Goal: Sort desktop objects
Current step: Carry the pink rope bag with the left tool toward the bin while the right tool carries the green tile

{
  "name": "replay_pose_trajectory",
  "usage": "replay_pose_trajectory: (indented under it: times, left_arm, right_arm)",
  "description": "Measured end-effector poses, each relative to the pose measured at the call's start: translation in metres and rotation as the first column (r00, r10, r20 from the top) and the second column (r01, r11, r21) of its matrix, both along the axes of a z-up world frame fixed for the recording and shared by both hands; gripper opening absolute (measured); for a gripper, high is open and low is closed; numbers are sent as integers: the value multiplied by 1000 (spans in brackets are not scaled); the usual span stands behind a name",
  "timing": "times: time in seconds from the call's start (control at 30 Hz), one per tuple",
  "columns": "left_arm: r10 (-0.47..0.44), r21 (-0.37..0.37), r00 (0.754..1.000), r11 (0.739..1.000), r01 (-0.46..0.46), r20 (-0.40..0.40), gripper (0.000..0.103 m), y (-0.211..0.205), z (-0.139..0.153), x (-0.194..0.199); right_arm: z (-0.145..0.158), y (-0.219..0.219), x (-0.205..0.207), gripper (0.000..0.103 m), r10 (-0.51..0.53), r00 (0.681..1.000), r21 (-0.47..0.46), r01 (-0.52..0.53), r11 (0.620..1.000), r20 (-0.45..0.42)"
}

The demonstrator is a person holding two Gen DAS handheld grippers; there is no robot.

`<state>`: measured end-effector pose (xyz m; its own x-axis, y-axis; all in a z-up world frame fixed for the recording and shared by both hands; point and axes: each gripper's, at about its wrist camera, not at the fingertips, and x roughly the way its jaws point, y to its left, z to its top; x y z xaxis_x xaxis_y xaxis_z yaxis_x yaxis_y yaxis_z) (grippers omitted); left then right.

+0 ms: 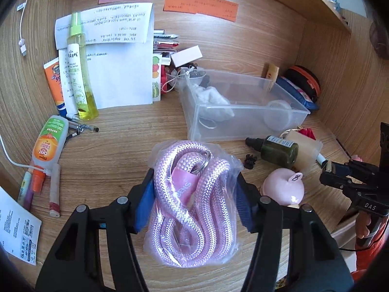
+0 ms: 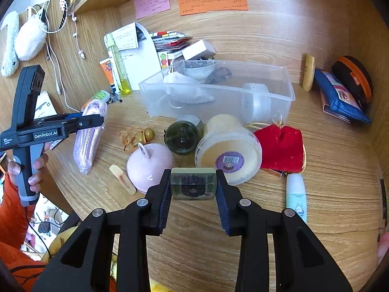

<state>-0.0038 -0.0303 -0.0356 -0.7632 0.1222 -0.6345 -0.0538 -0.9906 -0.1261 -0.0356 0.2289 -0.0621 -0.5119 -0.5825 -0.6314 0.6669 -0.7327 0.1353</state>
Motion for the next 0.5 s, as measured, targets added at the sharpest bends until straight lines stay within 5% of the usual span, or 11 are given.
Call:
replay_pose_trajectory:
  times: [0.5]
  left_arm:
    - [-3, 38, 991, 999, 8, -130, 58, 18, 40, -14]
  right_arm:
    - [41, 3, -28, 31, -35, 998, -67, 32, 997, -56]
